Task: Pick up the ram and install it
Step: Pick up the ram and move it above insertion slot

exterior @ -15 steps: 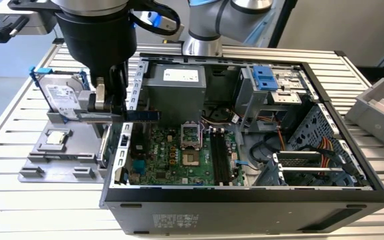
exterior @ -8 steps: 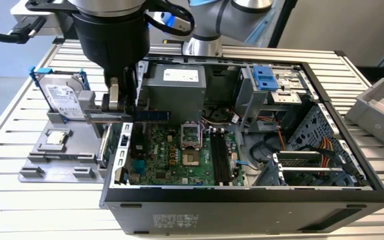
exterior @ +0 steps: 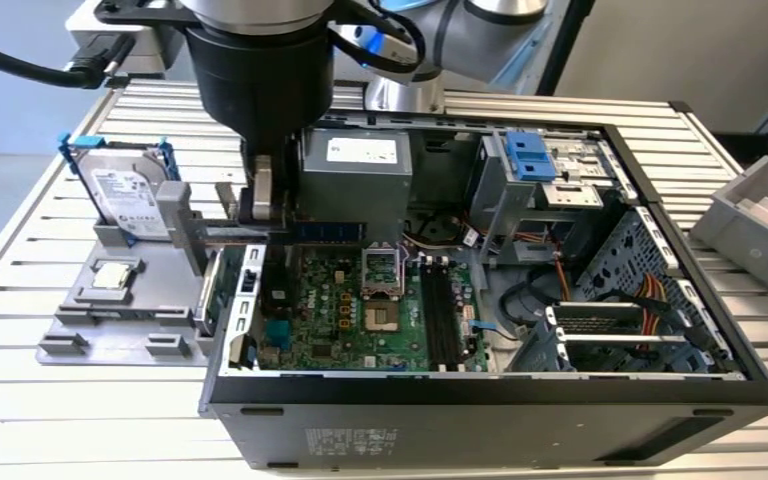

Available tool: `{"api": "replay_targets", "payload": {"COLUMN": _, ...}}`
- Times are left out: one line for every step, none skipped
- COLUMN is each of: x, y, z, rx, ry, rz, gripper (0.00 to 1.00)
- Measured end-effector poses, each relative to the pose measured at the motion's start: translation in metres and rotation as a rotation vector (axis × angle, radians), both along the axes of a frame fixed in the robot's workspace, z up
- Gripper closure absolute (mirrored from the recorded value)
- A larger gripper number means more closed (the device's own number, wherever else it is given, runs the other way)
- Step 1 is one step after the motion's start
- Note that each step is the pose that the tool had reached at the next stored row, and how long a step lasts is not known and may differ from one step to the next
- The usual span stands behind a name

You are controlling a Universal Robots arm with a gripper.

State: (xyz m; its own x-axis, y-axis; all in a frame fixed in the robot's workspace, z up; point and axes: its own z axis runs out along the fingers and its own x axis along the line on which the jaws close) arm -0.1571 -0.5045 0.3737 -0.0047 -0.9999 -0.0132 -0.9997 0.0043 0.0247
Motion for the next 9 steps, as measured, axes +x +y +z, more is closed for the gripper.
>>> {"api": "replay_targets", "payload": {"x": 0.0026, "y": 0.0, "z": 0.0, "rx": 0.0, "ry": 0.0, "rz": 0.0, "gripper": 1.0}}
{"api": "replay_targets", "payload": {"x": 0.005, "y": 0.0, "z": 0.0, "rx": 0.0, "ry": 0.0, "rz": 0.0, "gripper": 1.0}}
{"api": "replay_targets", "payload": {"x": 0.0074, "y": 0.0, "z": 0.0, "rx": 0.0001, "ry": 0.0, "rz": 0.0, "gripper": 1.0}}
{"api": "replay_targets", "payload": {"x": 0.0099, "y": 0.0, "z": 0.0, "rx": 0.0, "ry": 0.0, "rz": 0.0, "gripper": 1.0}}
{"api": "replay_targets", "payload": {"x": 0.0122, "y": 0.0, "z": 0.0, "rx": 0.0, "ry": 0.0, "rz": 0.0, "gripper": 1.0}}
{"api": "replay_targets", "payload": {"x": 0.0148, "y": 0.0, "z": 0.0, "rx": 0.0, "ry": 0.0, "rz": 0.0, "gripper": 1.0}}
{"api": "replay_targets", "payload": {"x": 0.0172, "y": 0.0, "z": 0.0, "rx": -0.0001, "ry": 0.0001, "rz": 0.0, "gripper": 1.0}}
{"api": "replay_targets", "payload": {"x": 0.0195, "y": 0.0, "z": 0.0, "rx": 0.0, "ry": 0.0, "rz": 0.0, "gripper": 1.0}}
{"api": "replay_targets", "payload": {"x": 0.0218, "y": 0.0, "z": 0.0, "rx": -0.0001, "ry": 0.0001, "rz": 0.0, "gripper": 1.0}}
